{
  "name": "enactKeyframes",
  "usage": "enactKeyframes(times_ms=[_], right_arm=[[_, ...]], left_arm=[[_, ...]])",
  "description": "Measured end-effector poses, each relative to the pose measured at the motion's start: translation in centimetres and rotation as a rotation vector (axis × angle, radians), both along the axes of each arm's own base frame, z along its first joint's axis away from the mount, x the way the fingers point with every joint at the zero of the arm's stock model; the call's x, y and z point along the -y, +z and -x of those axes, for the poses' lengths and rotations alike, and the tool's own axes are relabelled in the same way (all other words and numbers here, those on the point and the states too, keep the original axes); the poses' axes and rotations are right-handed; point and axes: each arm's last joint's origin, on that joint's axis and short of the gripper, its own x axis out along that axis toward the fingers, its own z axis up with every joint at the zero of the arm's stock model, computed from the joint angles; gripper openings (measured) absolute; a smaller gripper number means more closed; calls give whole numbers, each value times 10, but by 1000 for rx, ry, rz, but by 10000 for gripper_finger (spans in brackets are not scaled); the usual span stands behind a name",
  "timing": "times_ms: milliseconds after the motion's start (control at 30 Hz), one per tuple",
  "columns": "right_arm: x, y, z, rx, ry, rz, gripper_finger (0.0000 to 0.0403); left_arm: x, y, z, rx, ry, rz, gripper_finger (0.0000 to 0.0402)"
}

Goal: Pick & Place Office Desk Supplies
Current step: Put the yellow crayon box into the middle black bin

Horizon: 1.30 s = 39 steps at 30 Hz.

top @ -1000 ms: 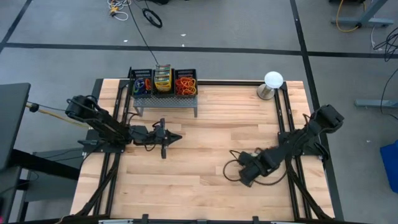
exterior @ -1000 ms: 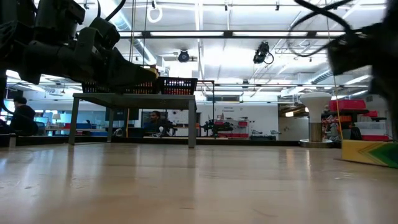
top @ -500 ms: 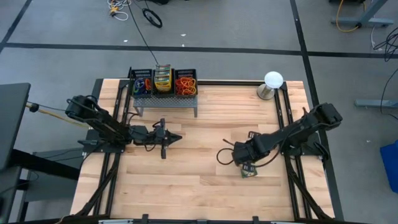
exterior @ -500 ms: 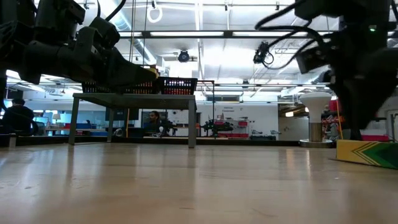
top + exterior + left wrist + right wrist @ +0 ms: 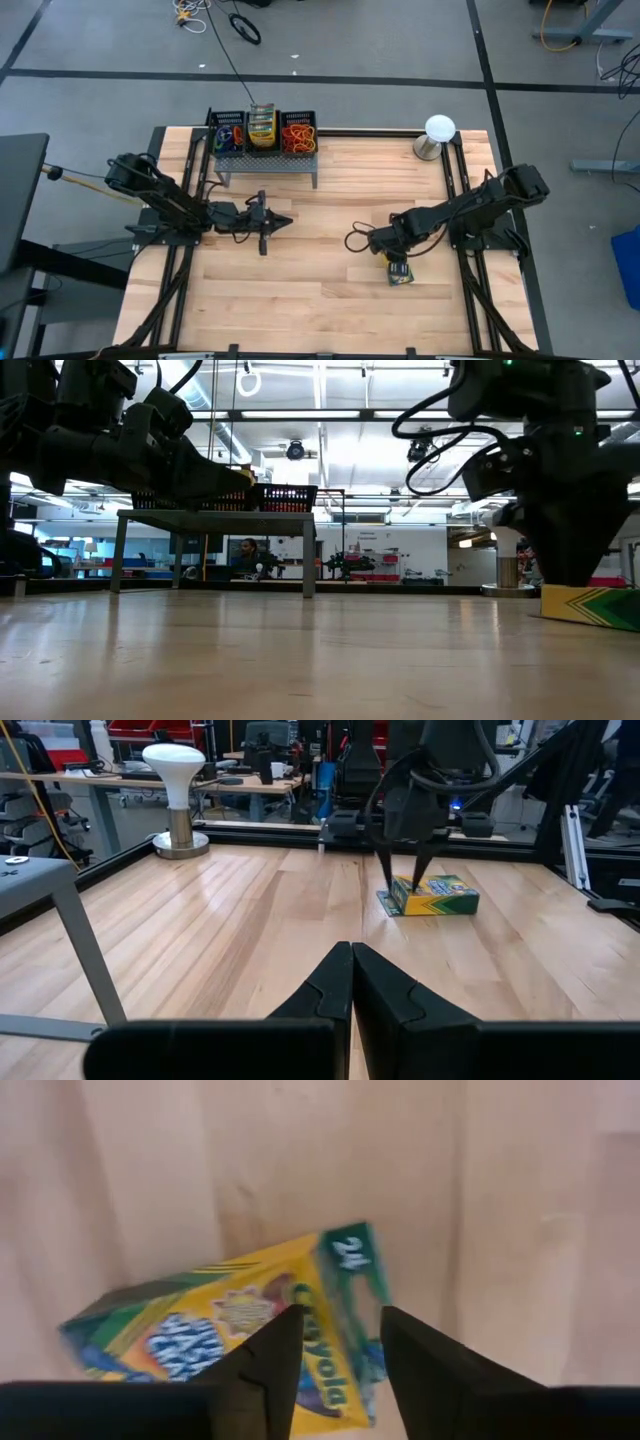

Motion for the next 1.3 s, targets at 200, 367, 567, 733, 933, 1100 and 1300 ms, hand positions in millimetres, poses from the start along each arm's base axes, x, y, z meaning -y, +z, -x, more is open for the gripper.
enactKeyframes(times_ms=[200,367,567,733,933,1100,1300], right_arm=[[3,0,-2,0,2,-52,108],[3,0,-2,-1,3,-53,110],[3,0,-2,-1,13,-52,150],[2,-2,-2,-11,40,-75,155],[4,-15,-7,-51,69,-90,121],[6,-12,-10,-40,61,-105,72],[-1,9,-17,62,56,-16,8]], left_arm=[[1,0,0,-1,-49,5,11],[2,0,0,-2,-74,6,11],[2,0,0,-1,-74,6,11],[2,0,0,-2,-74,5,11],[2,0,0,-2,-75,5,11],[2,-1,0,-12,-74,3,11],[2,-2,0,-17,-74,2,11]])
